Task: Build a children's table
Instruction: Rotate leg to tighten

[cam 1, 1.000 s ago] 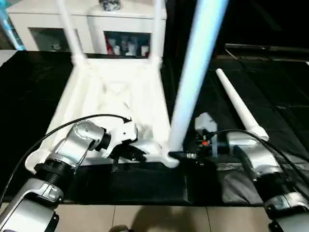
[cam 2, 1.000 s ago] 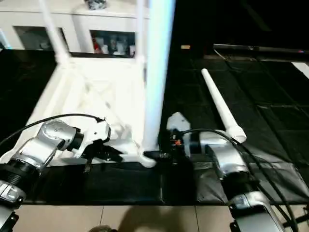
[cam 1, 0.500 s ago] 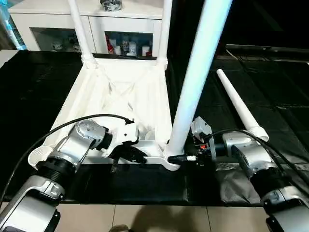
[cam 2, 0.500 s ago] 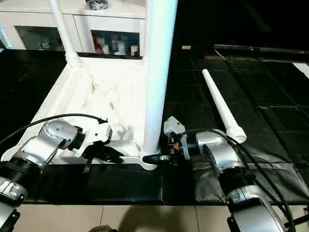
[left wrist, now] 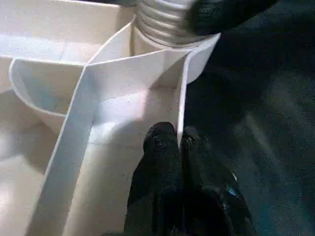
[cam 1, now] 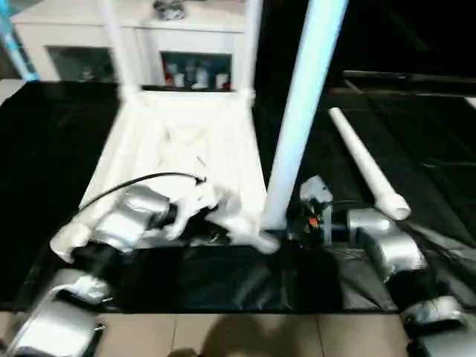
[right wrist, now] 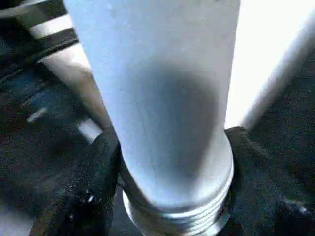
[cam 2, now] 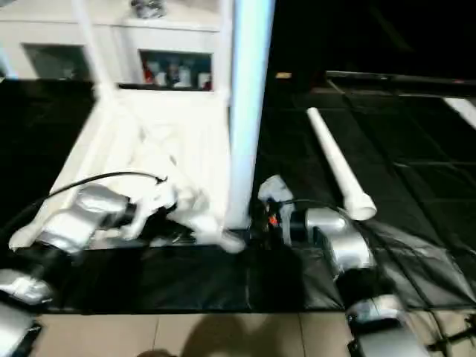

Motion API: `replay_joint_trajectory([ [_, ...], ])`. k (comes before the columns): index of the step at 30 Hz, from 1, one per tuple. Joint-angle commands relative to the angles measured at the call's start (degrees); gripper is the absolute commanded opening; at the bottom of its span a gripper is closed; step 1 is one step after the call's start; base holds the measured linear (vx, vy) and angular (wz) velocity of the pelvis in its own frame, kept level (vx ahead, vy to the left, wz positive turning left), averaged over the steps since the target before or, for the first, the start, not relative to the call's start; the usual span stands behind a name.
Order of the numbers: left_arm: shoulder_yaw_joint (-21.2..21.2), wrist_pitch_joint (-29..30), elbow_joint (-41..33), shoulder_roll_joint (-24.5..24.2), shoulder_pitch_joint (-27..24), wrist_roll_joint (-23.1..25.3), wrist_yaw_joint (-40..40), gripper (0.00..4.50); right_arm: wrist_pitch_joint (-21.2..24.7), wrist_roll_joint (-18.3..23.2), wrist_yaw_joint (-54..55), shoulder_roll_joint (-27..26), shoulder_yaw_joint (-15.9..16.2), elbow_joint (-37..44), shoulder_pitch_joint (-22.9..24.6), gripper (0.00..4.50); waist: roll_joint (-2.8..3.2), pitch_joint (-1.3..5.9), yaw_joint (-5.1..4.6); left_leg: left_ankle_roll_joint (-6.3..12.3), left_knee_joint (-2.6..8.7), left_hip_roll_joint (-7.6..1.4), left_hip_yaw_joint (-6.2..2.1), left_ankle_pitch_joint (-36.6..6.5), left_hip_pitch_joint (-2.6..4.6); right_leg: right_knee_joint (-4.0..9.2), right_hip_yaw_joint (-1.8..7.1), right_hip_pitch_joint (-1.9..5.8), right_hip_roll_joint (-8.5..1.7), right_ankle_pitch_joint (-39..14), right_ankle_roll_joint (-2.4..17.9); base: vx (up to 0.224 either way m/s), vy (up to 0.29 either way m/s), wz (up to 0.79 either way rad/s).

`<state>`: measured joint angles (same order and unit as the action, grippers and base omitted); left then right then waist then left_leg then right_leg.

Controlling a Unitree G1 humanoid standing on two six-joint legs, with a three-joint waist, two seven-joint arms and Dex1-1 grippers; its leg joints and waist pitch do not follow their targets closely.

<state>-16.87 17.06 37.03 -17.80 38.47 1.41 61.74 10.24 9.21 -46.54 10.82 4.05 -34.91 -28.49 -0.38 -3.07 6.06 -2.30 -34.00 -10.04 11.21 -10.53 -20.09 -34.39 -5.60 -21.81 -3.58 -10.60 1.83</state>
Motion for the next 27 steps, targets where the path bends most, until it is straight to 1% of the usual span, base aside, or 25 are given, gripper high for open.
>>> replay_joint_trajectory([
  [1,2.0,1.7,-0.6,3.8,2.1,-1.5,-6.9,0.00,3.1,-1.2,4.4,-4.6,3.2,-0.8,1.0,2.74,0.07,3.05,-0.19,-1.28,4.62,-3.78,-2.77,-16.9,0.73,6.19,3.49,1.89,-7.04,-30.9,5.8,0.000,0.000,0.00],
  [2,2.6,2.8,-0.4,5.3,2.2,-1.4,-9.3,0.00,3.7,-1.5,7.9,-6.5,2.6,-1.1,0.6,2.73,0.00,3.13,-0.56,-0.71,4.49,-3.72,-2.63,-16.6,0.91,6.35,3.64,1.60,-6.82,-29.9,5.9,0.000,0.000,0.00],
  [3,3.6,4.1,-0.1,7.4,2.5,-1.5,-12.7,0.00,4.2,-1.7,11.7,-8.7,1.9,-1.7,-0.2,2.73,-0.04,3.12,-0.94,-0.60,4.47,-3.75,-2.46,-16.1,0.84,6.18,3.75,1.50,-6.65,-28.3,6.6,0.000,0.000,0.00],
  [4,3.8,4.3,-0.1,7.9,2.5,-1.6,-13.5,0.00,4.3,-1.7,12.6,-9.2,1.8,-1.9,-0.4,2.73,-0.03,3.11,-0.99,-0.63,4.53,-3.79,-2.56,-16.0,0.86,6.18,3.72,1.49,-6.63,-28.0,6.8,0.000,0.000,0.00],
  [5,4.3,4.9,0.1,8.8,2.6,-1.6,-15.0,0.00,4.5,-1.8,14.3,-10.2,1.5,-2.1,-0.8,2.73,0.44,3.23,-0.99,-0.62,4.49,-3.76,-2.54,-15.8,0.93,6.07,3.70,1.56,-6.60,-27.2,7.0,0.000,0.000,0.00],
  [6,4.9,5.3,0.4,10.3,2.9,-1.7,-17.5,0.00,4.4,-2.4,16.6,-11.4,1.4,-2.7,-1.7,2.73,0.22,3.29,-1.19,-0.32,4.51,-3.81,-2.38,-15.3,0.89,5.92,3.82,1.56,-6.39,-24.4,7.7,0.000,0.000,0.00],
  [7,4.9,5.3,0.4,10.3,2.9,-1.7,-17.5,0.00,4.4,-2.4,16.6,-11.4,1.4,-2.7,-1.7,2.73,0.18,3.34,-1.19,-0.16,4.52,-3.76,-2.38,-14.9,0.76,5.75,3.81,1.69,-6.40,-23.5,8.0,0.000,0.000,0.00],
  [8,5.1,5.4,0.7,11.8,3.2,-1.7,-19.4,0.00,3.9,-3.3,19.0,-12.4,1.5,-3.5,-2.9,2.73,0.30,3.50,-1.09,0.25,4.46,-3.75,-2.24,-13.7,0.69,5.57,3.93,1.77,-6.38,-21.3,8.4,0.000,0.000,0.00],
  [9,5.2,5.5,0.8,12.6,3.5,-1.6,-20.3,0.00,3.3,-3.6,19.9,-12.9,1.4,-4.1,-3.7,2.73,0.13,3.51,-1.12,0.38,4.47,-3.74,-2.20,-13.1,0.67,5.43,3.94,1.76,-6.29,-20.2,8.6,0.000,0.000,0.00],
  [10,5.2,5.5,0.8,12.9,3.5,-1.6,-20.4,0.00,3.2,-3.5,20.0,-13.1,1.3,-4.3,-3.9,2.73,0.20,3.58,-1.03,0.76,4.41,-3.64,-2.11,-12.2,0.61,5.29,3.98,1.91,-6.27,-18.5,9.0,0.000,0.000,0.00],
  [11,5.2,5.4,0.8,13.2,3.6,-1.6,-20.5,0.00,3.1,-3.4,20.2,-13.4,1.1,-4.5,-4.2,3.29,0.18,3.67,-0.98,0.99,4.34,-3.61,-2.04,-11.6,0.55,5.16,4.01,2.00,-6.31,-17.5,9.3,0.000,0.000,0.00],
  [12,5.1,5.3,0.5,13.0,3.7,-1.3,-20.1,0.00,3.1,-3.1,20.3,-13.7,0.7,-4.2,-4.2,3.43,0.33,3.79,-0.79,1.81,4.19,-3.55,-1.88,-9.7,0.42,4.85,4.09,2.12,-6.27,-14.1,10.0,0.000,0.000,0.00],
  [13,5.1,5.4,0.5,13.0,3.7,-1.3,-20.0,0.00,3.1,-3.1,20.3,-13.7,0.6,-4.2,-4.2,3.43,0.33,3.79,-0.79,1.81,4.19,-3.55,-1.88,-9.7,0.42,4.85,4.09,2.12,-6.27,-14.1,10.0,0.000,0.000,0.00],
  [14,4.4,4.3,-0.1,11.8,3.3,-0.8,-18.4,0.00,2.9,-3.2,20.1,-13.4,0.5,-3.7,-3.8,3.53,0.32,3.94,-0.70,2.66,4.20,-3.60,-1.94,-7.7,0.11,4.43,4.03,2.44,-6.26,-11.1,10.4,0.000,0.000,0.00],
  [15,4.3,4.6,-0.5,11.3,3.0,-0.7,-17.8,0.00,2.5,-3.5,20.1,-13.0,0.6,-3.3,-3.5,3.66,0.29,3.96,-0.76,2.87,4.19,-3.59,-1.91,-7.3,0.11,4.34,3.99,2.46,-6.19,-10.3,10.6,0.000,0.000,0.00],
  [16,4.3,4.6,-0.5,11.3,3.0,-0.7,-17.8,0.00,2.5,-3.5,20.1,-13.0,0.6,-3.3,-3.5,3.79,0.43,3.97,-0.72,3.04,4.18,-3.62,-1.90,-7.1,0.14,4.32,3.96,2.49,-6.23,-9.6,10.8,0.000,0.000,0.00],
  [17,3.9,3.4,-0.9,10.1,2.6,-0.2,-16.6,0.00,1.7,-3.6,19.8,-12.3,0.4,-2.7,-3.1,3.88,0.40,3.95,-0.74,3.07,4.18,-3.61,-1.92,-7.1,0.09,4.29,3.96,2.52,-6.23,-9.6,10.9,0.000,0.000,0.00],
  [19,3.8,3.2,-1.0,8.7,2.3,0.0,-15.3,0.00,0.0,-3.4,18.0,-11.3,0.3,-1.5,-2.4,3.94,0.56,3.77,-0.72,2.82,4.36,-3.68,-1.99,-8.8,0.22,4.66,3.94,2.49,-6.29,-12.3,10.3,0.000,0.000,0.00],
  [20,3.9,3.4,-1.0,8.3,2.2,0.0,-15.0,0.00,-0.7,-3.2,17.2,-11.0,0.3,-0.9,-2.1,4.12,0.52,3.75,-0.74,2.74,4.37,-3.67,-1.95,-9.1,0.22,4.74,3.94,2.50,-6.23,-12.7,10.1,0.000,0.000,0.00],
  [21,4.0,3.0,-1.0,6.9,2.1,-0.1,-13.4,0.00,-1.2,-3.1,14.4,-9.0,0.7,0.6,-1.3,4.25,0.50,3.74,-0.69,2.64,4.40,-3.70,-1.98,-9.6,0.24,4.81,3.93,2.56,-6.26,-13.5,9.8,0.000,0.000,0.00],
  [23,3.8,2.1,-1.0,5.5,1.9,-0.2,-11.7,0.00,-1.2,-3.0,11.8,-6.9,1.2,1.7,-0.7,4.45,0.50,3.70,-0.77,2.72,4.44,-3.81,-1.99,-9.7,0.22,4.74,3.98,2.52,-6.22,-13.2,9.9,0.000,0.000,0.00],
  [24,3.5,1.6,-1.3,4.4,1.6,-0.3,-9.9,0.00,-1.3,-2.7,9.2,-5.1,1.4,2.4,-0.2,4.45,0.44,3.68,-0.85,2.70,4.48,-3.84,-2.02,-9.9,0.23,4.73,3.96,2.52,-6.12,-13.3,9.8,0.000,0.000,0.00],
  [25,3.2,1.3,-1.4,3.7,1.4,-0.3,-8.7,0.00,-1.5,-2.3,7.1,-3.9,1.6,2.9,0.1,4.45,0.43,3.72,-0.77,2.89,4.40,-3.81,-2.02,-9.8,0.20,4.64,3.96,2.63,-6.22,-12.9,9.9,0.000,0.000,0.00],
  [27,2.1,-0.8,-1.6,2.0,0.9,-0.2,-5.0,0.00,-2.1,-1.9,2.7,-1.0,1.9,3.7,0.6,4.45,0.42,3.65,-0.70,3.22,4.33,-3.79,-1.96,-9.8,0.15,4.75,4.01,2.60,-6.30,-13.4,10.0,0.000,0.000,0.00],
])
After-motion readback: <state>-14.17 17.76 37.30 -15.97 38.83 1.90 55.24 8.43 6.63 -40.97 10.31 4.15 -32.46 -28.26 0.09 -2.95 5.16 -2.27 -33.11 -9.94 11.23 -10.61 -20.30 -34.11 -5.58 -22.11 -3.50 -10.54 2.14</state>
